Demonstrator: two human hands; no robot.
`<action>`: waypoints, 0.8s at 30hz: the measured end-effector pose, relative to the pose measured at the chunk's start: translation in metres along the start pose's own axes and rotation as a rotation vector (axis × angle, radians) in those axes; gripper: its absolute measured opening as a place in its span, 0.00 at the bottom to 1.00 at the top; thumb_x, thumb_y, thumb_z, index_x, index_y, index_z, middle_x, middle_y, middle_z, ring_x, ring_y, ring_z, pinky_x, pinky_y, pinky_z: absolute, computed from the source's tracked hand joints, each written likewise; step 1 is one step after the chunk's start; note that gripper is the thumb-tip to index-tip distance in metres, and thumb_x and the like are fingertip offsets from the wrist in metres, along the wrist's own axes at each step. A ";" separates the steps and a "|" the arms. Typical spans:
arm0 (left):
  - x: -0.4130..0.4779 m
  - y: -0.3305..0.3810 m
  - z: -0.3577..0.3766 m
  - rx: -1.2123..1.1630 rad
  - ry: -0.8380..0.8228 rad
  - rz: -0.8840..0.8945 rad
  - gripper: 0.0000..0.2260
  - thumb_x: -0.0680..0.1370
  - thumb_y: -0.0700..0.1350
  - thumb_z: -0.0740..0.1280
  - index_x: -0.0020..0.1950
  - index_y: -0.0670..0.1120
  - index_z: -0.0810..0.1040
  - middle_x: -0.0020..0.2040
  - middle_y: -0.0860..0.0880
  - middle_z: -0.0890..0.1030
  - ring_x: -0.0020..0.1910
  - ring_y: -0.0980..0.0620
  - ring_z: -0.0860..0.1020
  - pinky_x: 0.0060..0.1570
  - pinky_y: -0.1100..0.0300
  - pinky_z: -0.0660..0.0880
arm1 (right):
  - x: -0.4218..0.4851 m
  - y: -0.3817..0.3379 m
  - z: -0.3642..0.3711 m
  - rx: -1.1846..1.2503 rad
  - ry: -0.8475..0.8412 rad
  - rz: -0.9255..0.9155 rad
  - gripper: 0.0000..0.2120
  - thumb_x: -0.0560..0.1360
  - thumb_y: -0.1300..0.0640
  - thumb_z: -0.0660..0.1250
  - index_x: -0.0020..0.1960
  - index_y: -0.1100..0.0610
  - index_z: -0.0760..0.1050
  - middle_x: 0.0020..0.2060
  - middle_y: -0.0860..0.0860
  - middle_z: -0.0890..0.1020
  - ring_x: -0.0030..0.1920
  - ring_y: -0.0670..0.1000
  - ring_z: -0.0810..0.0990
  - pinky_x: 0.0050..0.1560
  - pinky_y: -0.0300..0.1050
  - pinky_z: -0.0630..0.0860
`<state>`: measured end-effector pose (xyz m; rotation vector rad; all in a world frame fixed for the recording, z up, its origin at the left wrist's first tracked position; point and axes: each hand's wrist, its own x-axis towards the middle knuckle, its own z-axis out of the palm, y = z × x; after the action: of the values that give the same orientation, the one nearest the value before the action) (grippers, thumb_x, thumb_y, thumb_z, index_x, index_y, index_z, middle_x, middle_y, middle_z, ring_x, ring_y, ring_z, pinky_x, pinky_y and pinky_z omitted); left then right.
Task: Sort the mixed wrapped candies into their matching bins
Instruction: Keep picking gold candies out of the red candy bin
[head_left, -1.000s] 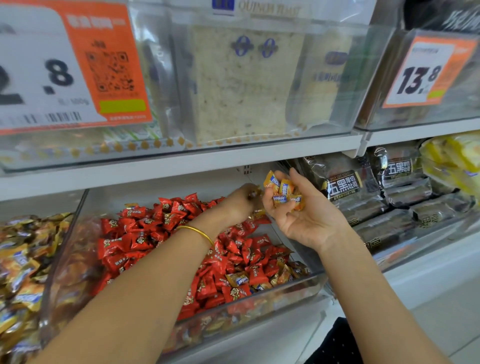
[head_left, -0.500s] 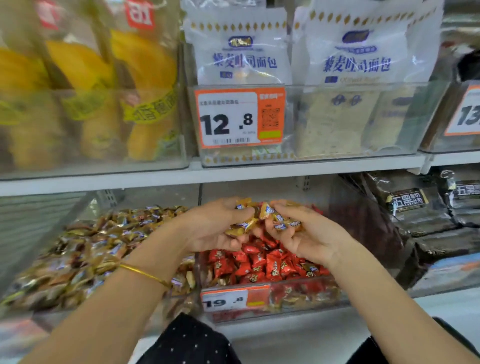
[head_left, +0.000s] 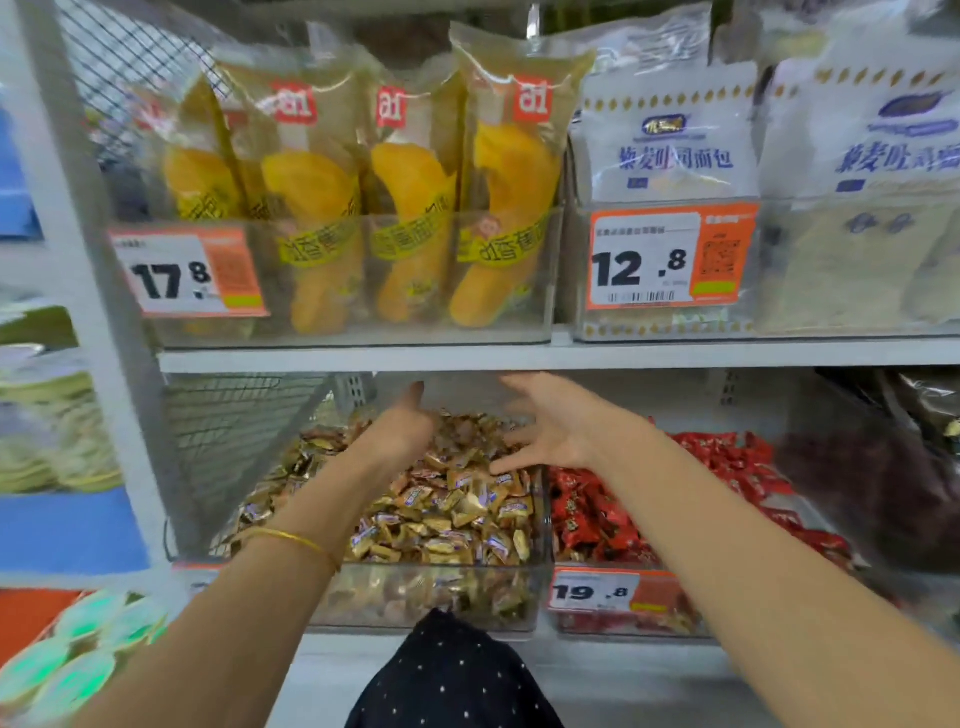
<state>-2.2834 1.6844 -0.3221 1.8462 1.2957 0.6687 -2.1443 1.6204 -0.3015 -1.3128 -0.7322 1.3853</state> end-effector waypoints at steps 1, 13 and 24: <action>-0.006 0.002 0.005 0.007 -0.008 0.069 0.22 0.81 0.39 0.57 0.75 0.47 0.59 0.73 0.43 0.65 0.66 0.47 0.68 0.60 0.57 0.65 | -0.005 0.000 -0.011 0.002 -0.019 -0.015 0.21 0.79 0.58 0.61 0.71 0.58 0.63 0.73 0.58 0.60 0.69 0.66 0.63 0.48 0.65 0.77; -0.024 0.097 0.199 0.105 -0.520 0.606 0.11 0.79 0.37 0.61 0.60 0.42 0.78 0.57 0.47 0.79 0.54 0.53 0.77 0.47 0.70 0.71 | -0.099 0.007 -0.226 -0.592 0.538 -0.167 0.11 0.80 0.67 0.54 0.53 0.60 0.74 0.53 0.62 0.80 0.49 0.57 0.80 0.47 0.49 0.79; 0.020 0.092 0.299 1.101 -0.878 0.705 0.28 0.77 0.60 0.60 0.75 0.58 0.56 0.77 0.52 0.53 0.76 0.47 0.48 0.73 0.43 0.48 | -0.071 0.030 -0.256 -1.430 0.244 0.372 0.18 0.78 0.70 0.53 0.65 0.61 0.70 0.42 0.54 0.72 0.50 0.54 0.75 0.55 0.45 0.72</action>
<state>-1.9961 1.5990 -0.4159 2.9799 0.3309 -0.7114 -1.9185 1.4899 -0.3612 -2.7573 -1.4460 0.8127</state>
